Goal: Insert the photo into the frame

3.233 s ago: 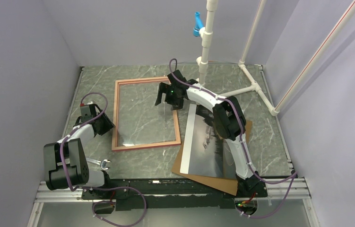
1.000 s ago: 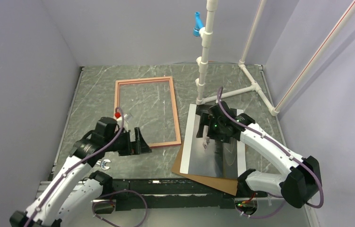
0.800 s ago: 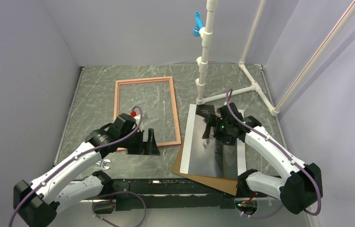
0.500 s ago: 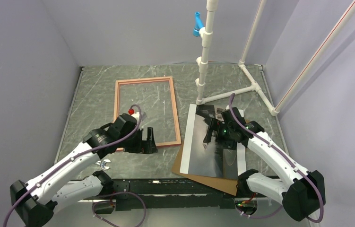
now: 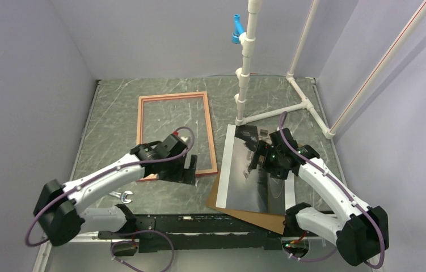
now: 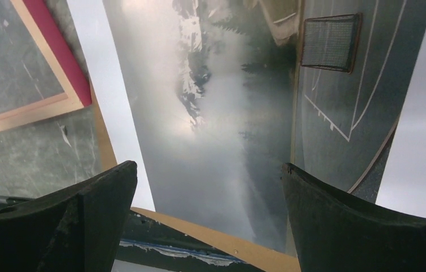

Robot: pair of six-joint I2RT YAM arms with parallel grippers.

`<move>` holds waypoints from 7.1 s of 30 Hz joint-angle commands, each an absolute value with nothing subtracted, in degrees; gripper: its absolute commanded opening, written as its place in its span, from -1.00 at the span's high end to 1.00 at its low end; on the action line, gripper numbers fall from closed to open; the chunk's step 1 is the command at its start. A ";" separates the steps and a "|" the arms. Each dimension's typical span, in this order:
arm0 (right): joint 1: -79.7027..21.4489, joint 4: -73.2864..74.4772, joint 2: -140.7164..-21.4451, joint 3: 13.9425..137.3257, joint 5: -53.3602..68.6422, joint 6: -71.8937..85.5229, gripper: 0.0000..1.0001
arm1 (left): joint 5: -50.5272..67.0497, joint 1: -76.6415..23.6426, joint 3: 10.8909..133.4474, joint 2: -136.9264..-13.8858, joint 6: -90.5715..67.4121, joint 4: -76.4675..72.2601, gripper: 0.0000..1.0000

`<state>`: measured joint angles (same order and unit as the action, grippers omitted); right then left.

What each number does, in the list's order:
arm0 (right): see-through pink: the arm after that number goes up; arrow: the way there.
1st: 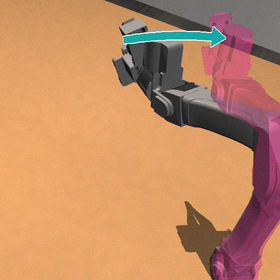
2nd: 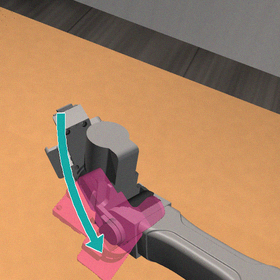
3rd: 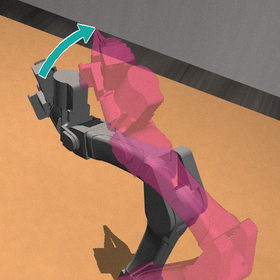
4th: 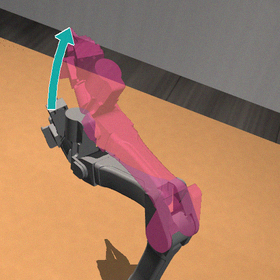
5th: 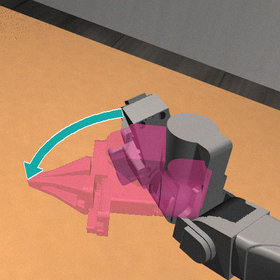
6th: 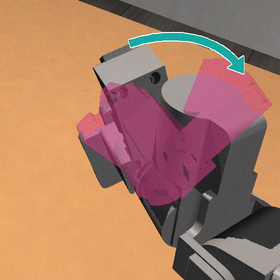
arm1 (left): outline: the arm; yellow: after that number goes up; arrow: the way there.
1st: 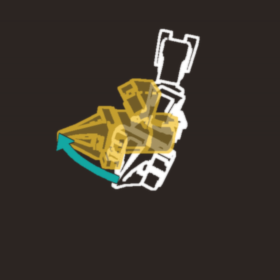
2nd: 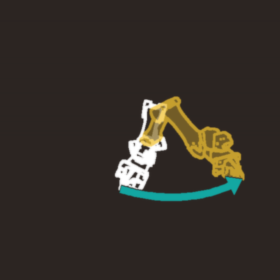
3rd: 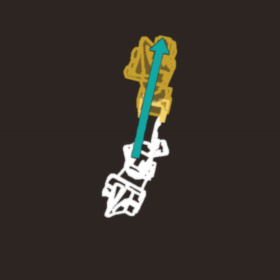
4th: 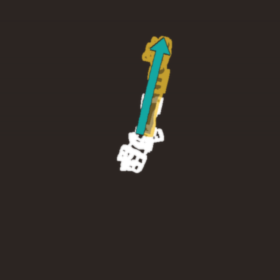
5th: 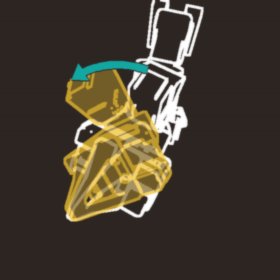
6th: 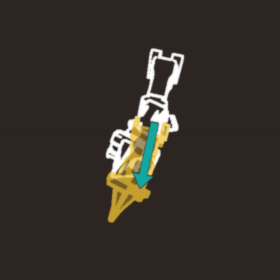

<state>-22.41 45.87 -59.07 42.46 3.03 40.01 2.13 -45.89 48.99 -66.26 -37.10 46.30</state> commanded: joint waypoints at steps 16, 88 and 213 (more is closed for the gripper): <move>-5.84 46.87 -62.79 42.83 1.69 35.37 -0.99 | 18.17 -47.23 57.32 -90.09 -41.54 13.06 -0.91; 5.01 31.38 -66.69 25.51 20.94 38.67 -0.93 | 17.97 -53.20 37.01 -93.16 -63.90 -22.13 -0.34; -14.94 21.69 -67.15 24.76 22.61 48.27 -0.97 | 0.17 -70.16 18.32 -100.34 -78.74 -60.29 0.66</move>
<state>-14.57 19.51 -67.26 26.39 27.59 49.98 1.61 -70.52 17.52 -101.75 -80.03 -61.54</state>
